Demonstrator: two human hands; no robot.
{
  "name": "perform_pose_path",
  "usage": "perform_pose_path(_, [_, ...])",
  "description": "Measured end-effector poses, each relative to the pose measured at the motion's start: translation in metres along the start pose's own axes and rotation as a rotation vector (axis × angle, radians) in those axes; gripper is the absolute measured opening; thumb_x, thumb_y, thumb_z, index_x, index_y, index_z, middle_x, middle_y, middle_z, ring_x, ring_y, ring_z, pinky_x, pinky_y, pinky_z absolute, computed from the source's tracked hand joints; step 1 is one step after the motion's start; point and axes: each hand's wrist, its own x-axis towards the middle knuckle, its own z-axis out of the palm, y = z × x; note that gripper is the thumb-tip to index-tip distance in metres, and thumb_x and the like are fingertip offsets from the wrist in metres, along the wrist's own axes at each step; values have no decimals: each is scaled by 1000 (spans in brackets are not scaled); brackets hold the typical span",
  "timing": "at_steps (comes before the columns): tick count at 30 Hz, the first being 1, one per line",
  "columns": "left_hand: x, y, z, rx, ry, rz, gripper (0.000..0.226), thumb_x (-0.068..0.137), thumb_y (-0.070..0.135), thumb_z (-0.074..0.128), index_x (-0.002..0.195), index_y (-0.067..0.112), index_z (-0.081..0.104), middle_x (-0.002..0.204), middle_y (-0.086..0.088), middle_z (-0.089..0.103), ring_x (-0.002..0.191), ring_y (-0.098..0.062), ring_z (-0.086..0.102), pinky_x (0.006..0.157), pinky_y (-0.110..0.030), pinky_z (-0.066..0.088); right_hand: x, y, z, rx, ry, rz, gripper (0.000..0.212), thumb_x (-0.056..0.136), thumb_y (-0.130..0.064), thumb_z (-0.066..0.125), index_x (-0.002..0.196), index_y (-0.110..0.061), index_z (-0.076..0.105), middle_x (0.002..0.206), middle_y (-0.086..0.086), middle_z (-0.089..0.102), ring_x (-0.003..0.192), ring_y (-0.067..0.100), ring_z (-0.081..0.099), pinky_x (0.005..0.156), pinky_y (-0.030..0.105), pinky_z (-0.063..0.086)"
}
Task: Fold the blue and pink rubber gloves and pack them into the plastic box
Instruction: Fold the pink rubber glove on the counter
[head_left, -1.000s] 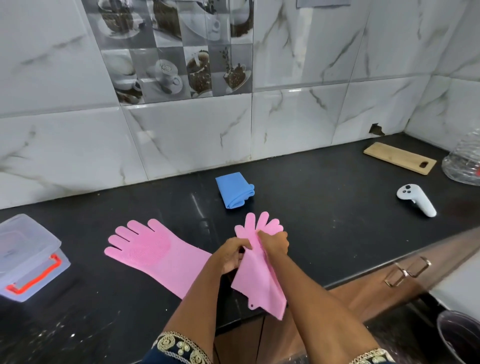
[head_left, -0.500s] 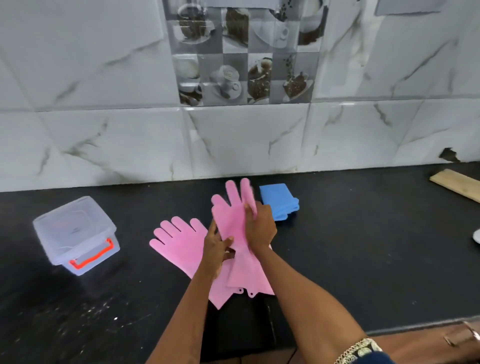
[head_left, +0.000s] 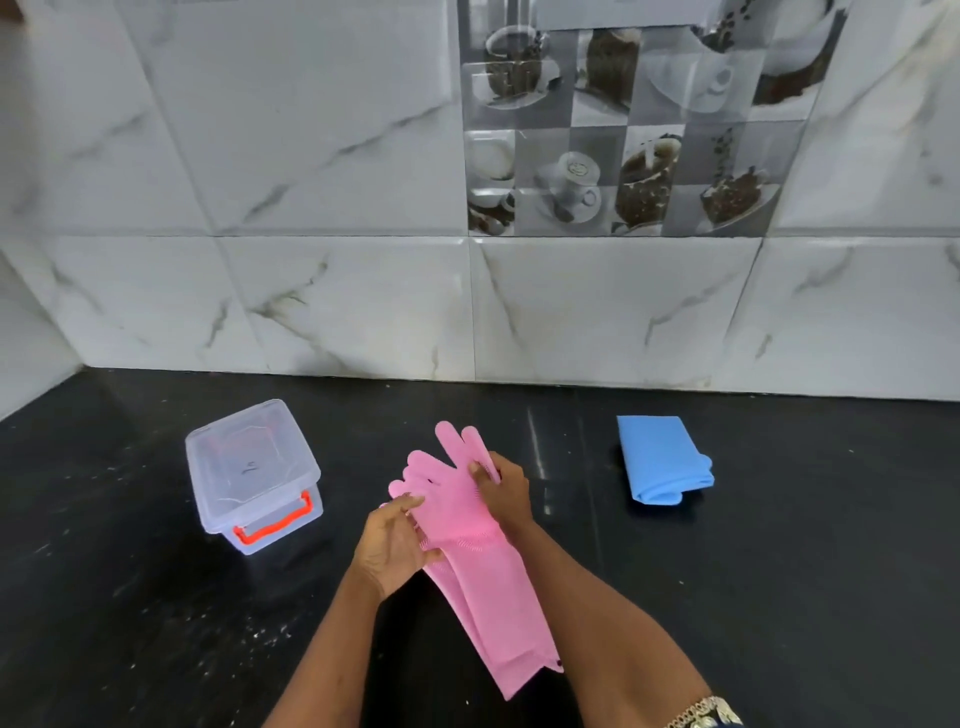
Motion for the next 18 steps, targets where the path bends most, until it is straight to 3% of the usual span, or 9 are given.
perform_pose_path(4, [17, 10, -8, -33, 130, 31, 49, 67, 40, 73, 107, 14, 64, 108, -15, 62, 93, -31, 57, 79, -42, 45, 16, 9, 5, -24, -57, 34, 21, 93, -21, 56, 104, -8, 67, 100, 11, 69, 98, 32, 65, 88, 48, 55])
perform_pose_path(7, [29, 18, -7, 152, 286, -67, 49, 86, 52, 59, 117, 14, 60, 116, -13, 65, 111, -34, 62, 88, -45, 52, 25, 11, 9, -186, -113, 85, 30, 94, -31, 54, 114, -10, 60, 111, 8, 66, 104, 29, 63, 90, 44, 53])
perform_pose_path(10, [38, 26, 0, 427, 413, -112, 41, 94, 42, 53, 118, 9, 58, 103, -10, 66, 94, -28, 65, 80, -41, 54, 29, 14, 13, -319, -146, 93, 37, 94, -34, 52, 125, -14, 54, 120, 5, 63, 110, 26, 60, 88, 37, 48])
perform_pose_path(14, [40, 42, 8, 618, 523, -67, 26, 96, 24, 51, 113, 8, 63, 102, -11, 69, 87, -24, 67, 73, -34, 58, 30, 17, 15, -317, -152, 60, 37, 95, -23, 47, 131, -16, 51, 124, 6, 63, 112, 27, 60, 94, 39, 49])
perform_pose_path(18, [35, 49, -4, 599, 529, -73, 28, 100, 25, 47, 117, 8, 60, 115, -15, 67, 98, -29, 66, 86, -41, 56, 28, 20, 17, -301, -122, -10, 43, 93, -21, 49, 137, -23, 45, 129, 3, 60, 115, 25, 58, 99, 42, 49])
